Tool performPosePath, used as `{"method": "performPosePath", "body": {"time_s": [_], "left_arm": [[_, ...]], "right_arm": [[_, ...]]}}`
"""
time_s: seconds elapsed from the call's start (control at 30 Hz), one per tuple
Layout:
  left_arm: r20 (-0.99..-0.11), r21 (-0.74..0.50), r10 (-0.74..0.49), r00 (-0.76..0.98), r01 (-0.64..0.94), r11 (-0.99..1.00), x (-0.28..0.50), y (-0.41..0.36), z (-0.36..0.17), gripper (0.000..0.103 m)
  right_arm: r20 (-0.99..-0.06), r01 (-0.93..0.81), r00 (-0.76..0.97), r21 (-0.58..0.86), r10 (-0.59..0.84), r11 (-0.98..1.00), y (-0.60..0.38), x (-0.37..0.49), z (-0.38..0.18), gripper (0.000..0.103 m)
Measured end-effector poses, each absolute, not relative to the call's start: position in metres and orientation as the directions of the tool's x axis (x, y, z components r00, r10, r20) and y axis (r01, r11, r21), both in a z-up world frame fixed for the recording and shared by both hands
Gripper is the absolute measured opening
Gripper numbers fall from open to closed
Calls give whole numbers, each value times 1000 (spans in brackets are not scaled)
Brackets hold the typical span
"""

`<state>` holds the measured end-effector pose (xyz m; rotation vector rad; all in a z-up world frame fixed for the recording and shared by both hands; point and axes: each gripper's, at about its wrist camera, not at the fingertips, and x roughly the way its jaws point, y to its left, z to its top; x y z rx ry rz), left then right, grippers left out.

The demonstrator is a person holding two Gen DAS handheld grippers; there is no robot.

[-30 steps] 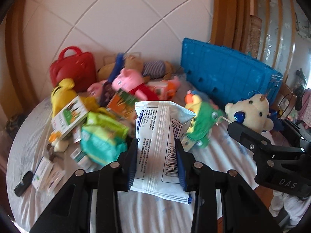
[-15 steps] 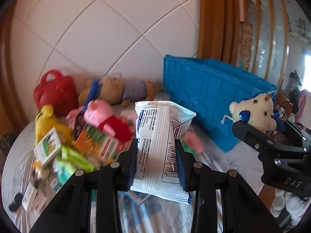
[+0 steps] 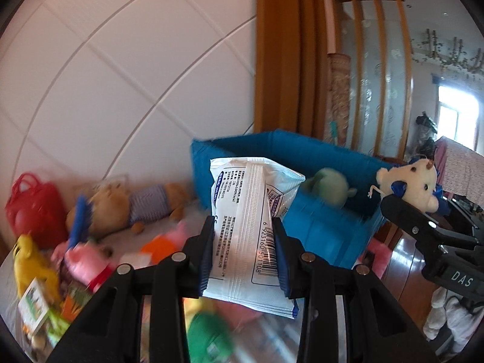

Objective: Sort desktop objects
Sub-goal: 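Carry the wipe packet and bear plush with both grippers over the crate, then open both grippers to drop the packet and bear into the crate, then withdraw both grippers from the crate back over the table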

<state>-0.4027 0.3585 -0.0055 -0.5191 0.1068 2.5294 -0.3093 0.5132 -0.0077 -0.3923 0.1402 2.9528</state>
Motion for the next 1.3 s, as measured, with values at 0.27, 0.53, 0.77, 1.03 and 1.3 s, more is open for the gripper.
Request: {"method": "performPosePath", "body": {"time_s": [0.27, 0.53, 0.77, 1.03, 1.3], "left_arm": [[-366, -45, 526, -767, -550, -834, -430, 479, 15, 35], [-441, -19, 479, -759, -526, -851, -463, 561, -1, 35], [-473, 2, 404, -783, -460, -888, -475, 571, -14, 76], [-472, 5, 352, -808, -402, -915, -475, 557, -11, 81], [-456, -8, 285, -843, -316, -949, -448, 504, -8, 100]], "right_arm": [[-259, -199, -950, 58, 178, -978, 625, -340, 7, 88], [-308, -162, -942, 64, 135, -985, 699, -380, -7, 89], [-329, -141, -938, 76, 108, -987, 727, -408, -22, 101], [-336, -139, -936, 92, 101, -986, 738, -421, -30, 102], [-303, -107, -950, 92, 74, -990, 704, -399, -19, 103]]}}
